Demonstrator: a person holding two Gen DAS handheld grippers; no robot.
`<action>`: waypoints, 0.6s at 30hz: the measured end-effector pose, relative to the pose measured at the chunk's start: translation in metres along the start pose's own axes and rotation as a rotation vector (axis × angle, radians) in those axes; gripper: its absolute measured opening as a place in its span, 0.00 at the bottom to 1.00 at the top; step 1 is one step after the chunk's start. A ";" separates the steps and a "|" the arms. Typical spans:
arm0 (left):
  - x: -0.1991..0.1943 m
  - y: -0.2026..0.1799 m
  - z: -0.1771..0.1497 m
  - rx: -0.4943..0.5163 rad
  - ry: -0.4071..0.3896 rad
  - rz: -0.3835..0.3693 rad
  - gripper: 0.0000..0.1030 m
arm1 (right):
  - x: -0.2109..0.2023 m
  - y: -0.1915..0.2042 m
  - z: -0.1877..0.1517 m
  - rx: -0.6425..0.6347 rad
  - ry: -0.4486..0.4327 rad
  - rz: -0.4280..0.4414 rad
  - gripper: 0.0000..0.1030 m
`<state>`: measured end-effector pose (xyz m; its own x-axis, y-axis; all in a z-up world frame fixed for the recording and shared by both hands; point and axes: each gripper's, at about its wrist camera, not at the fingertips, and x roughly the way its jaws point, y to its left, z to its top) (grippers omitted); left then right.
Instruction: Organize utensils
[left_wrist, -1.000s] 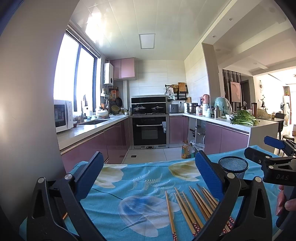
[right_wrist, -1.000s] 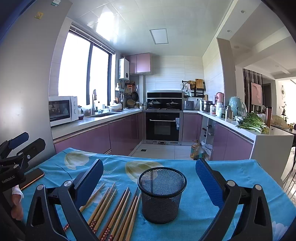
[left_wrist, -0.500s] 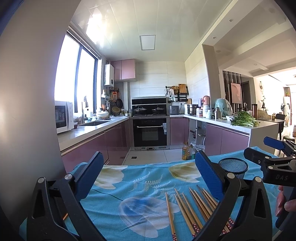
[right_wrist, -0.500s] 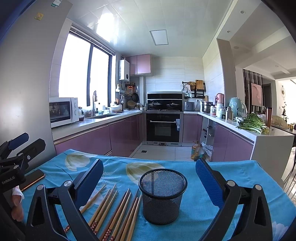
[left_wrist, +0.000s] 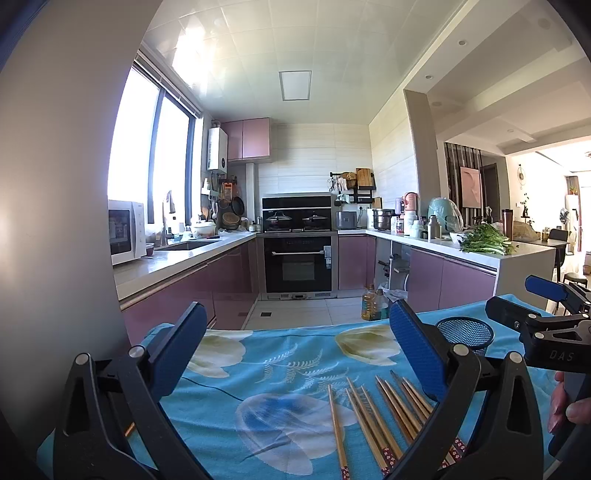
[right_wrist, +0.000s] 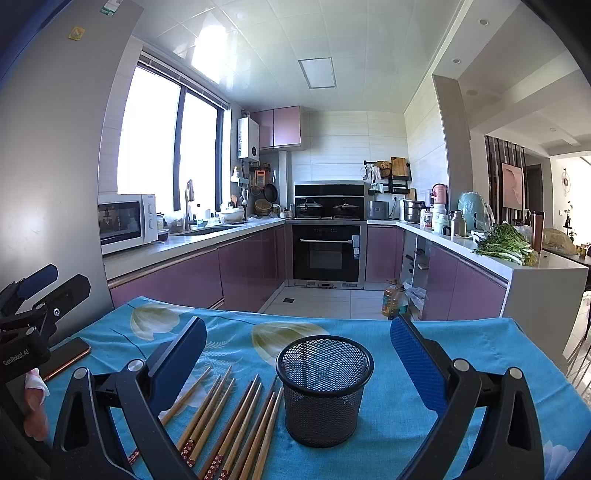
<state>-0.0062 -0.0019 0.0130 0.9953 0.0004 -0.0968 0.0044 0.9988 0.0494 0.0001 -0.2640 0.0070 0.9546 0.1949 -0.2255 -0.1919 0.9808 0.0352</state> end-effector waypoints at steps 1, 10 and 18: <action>0.000 0.000 0.001 -0.001 -0.001 0.001 0.95 | 0.000 0.000 0.000 0.000 -0.001 0.000 0.94; 0.000 0.000 0.001 -0.002 -0.002 0.001 0.95 | 0.001 0.000 0.000 0.000 0.000 0.002 0.94; 0.000 0.000 0.000 -0.001 -0.003 0.001 0.95 | 0.001 0.000 0.001 0.001 0.002 0.001 0.94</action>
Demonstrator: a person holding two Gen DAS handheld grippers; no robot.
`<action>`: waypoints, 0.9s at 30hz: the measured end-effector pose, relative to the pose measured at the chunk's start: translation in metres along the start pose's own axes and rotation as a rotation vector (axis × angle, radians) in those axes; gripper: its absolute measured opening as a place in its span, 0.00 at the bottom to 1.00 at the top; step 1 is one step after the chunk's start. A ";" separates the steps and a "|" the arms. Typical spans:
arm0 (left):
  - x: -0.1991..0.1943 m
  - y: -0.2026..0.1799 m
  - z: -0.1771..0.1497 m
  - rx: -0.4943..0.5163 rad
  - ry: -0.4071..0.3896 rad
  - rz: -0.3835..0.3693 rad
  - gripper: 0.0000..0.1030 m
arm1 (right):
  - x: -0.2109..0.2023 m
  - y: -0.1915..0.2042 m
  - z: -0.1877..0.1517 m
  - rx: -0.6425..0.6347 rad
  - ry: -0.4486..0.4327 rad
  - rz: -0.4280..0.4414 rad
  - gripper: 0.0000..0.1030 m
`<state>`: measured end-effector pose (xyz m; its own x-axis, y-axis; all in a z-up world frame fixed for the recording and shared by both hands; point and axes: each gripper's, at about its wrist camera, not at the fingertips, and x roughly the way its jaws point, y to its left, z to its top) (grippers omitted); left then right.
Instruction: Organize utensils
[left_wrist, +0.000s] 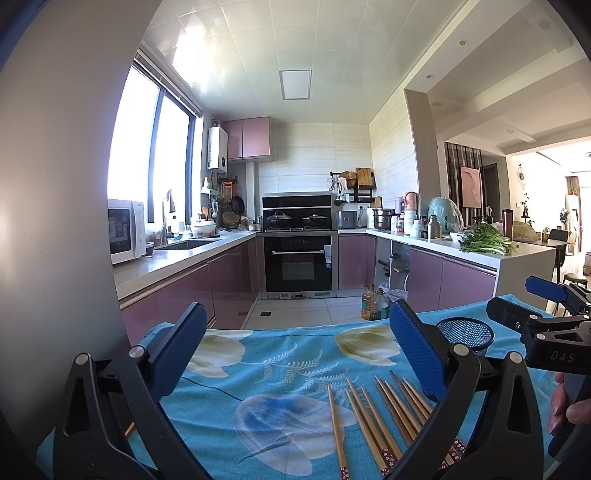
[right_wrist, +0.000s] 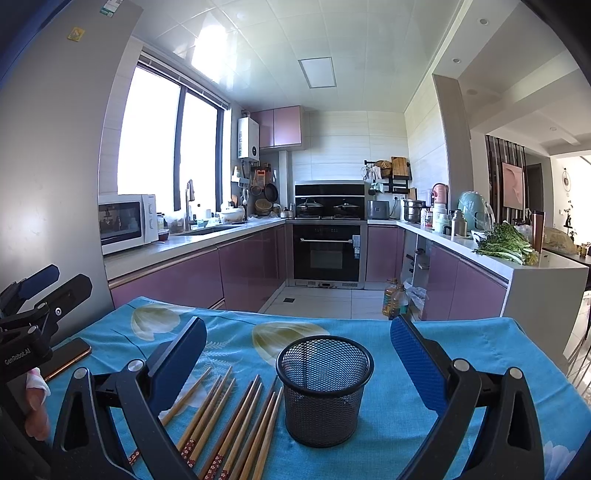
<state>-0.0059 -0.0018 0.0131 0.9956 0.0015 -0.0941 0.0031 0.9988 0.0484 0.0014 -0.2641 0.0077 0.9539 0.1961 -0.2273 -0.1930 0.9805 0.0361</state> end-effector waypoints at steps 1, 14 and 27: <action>0.000 0.000 0.001 0.000 0.000 0.000 0.95 | 0.001 0.000 0.000 0.001 0.000 0.000 0.94; 0.001 0.000 -0.003 -0.001 0.003 -0.001 0.95 | 0.001 -0.001 0.000 0.001 0.000 0.003 0.94; 0.002 -0.003 -0.007 -0.002 0.006 -0.004 0.95 | -0.001 -0.002 -0.002 0.002 -0.004 0.001 0.94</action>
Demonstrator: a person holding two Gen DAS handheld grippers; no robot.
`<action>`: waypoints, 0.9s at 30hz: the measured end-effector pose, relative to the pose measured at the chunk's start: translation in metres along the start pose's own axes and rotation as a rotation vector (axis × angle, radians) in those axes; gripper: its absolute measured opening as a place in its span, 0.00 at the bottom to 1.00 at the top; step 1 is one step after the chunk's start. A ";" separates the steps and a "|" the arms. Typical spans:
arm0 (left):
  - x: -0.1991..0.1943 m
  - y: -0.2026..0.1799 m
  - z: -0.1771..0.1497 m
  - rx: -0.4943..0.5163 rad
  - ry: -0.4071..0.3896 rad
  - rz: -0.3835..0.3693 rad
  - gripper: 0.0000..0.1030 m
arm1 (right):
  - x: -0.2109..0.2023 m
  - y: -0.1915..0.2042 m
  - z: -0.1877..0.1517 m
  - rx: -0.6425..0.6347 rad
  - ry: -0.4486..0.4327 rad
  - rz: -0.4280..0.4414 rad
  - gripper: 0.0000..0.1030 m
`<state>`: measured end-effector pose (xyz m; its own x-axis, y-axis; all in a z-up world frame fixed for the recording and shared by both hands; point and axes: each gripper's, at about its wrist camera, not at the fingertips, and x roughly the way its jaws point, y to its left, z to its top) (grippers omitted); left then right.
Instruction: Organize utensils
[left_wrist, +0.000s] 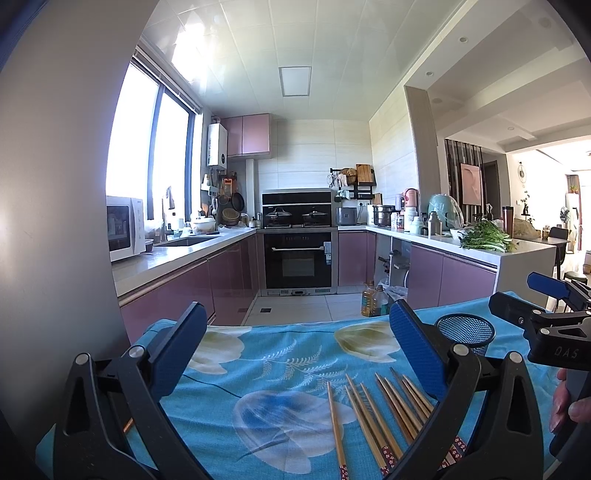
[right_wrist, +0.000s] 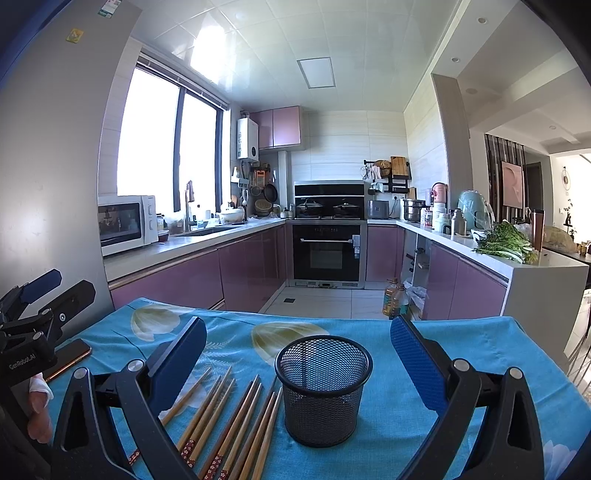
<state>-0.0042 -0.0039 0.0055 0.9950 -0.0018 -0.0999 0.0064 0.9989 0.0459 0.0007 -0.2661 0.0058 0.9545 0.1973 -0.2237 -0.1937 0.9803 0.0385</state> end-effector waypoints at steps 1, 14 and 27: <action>0.000 0.000 0.000 0.001 0.000 -0.001 0.94 | 0.000 0.000 0.000 0.002 0.000 0.002 0.94; 0.001 -0.001 -0.005 0.003 0.007 -0.004 0.95 | 0.000 0.000 0.000 0.004 0.003 0.003 0.94; 0.013 0.000 -0.012 0.020 0.073 -0.053 0.95 | 0.002 -0.001 -0.005 0.004 0.056 0.045 0.94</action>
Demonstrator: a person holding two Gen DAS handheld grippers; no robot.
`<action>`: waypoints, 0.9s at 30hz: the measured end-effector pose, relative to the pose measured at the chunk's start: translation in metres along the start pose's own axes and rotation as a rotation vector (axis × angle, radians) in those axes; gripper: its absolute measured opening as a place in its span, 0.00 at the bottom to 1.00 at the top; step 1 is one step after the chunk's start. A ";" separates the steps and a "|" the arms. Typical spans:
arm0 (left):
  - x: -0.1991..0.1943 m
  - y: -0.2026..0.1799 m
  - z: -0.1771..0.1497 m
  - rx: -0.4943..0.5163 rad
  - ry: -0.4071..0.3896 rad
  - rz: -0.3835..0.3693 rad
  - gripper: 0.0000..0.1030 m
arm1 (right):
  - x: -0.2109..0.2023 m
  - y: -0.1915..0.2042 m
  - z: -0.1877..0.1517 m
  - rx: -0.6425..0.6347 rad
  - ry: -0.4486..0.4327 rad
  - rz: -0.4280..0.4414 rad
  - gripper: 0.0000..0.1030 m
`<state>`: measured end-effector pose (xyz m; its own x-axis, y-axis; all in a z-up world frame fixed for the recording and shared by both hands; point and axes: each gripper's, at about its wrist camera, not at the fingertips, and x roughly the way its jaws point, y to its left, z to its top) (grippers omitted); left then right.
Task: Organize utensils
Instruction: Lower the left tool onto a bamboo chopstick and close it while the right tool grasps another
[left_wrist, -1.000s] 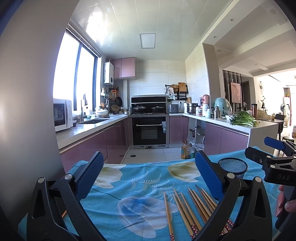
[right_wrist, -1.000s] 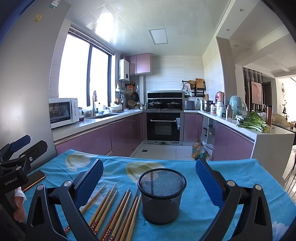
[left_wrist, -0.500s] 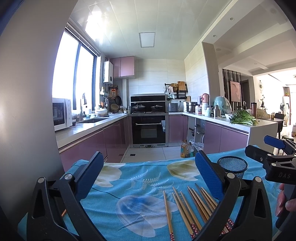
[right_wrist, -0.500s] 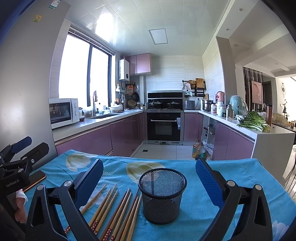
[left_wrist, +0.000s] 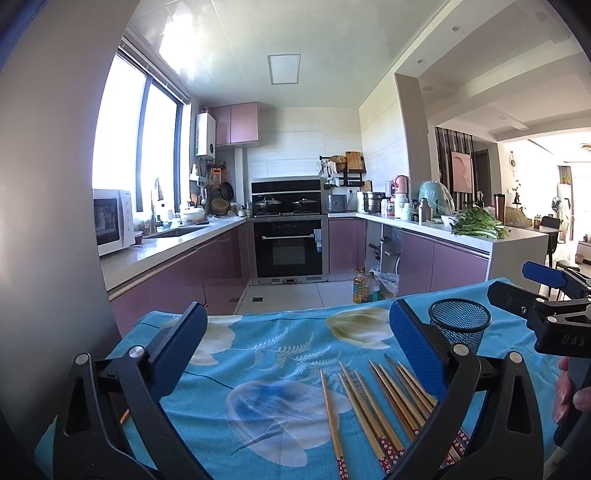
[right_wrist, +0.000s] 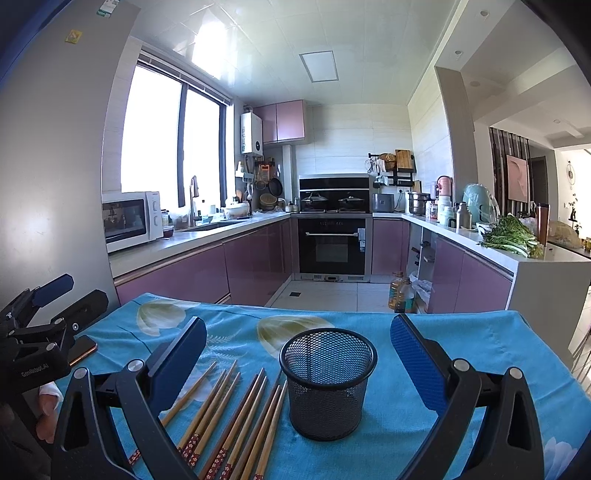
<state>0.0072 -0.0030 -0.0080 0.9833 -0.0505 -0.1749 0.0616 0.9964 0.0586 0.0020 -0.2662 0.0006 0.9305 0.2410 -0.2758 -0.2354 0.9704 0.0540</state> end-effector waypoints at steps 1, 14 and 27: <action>0.004 0.001 -0.001 0.003 0.020 -0.005 0.95 | 0.001 0.000 -0.002 -0.003 0.021 0.010 0.94; 0.069 0.000 -0.050 0.083 0.381 -0.086 0.83 | 0.050 0.001 -0.056 -0.022 0.425 0.092 0.63; 0.115 -0.011 -0.085 0.083 0.626 -0.211 0.52 | 0.085 0.002 -0.076 -0.011 0.605 0.076 0.43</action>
<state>0.1052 -0.0142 -0.1128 0.6648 -0.1696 -0.7275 0.2793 0.9597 0.0316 0.0596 -0.2448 -0.0952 0.5873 0.2553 -0.7681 -0.3008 0.9498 0.0858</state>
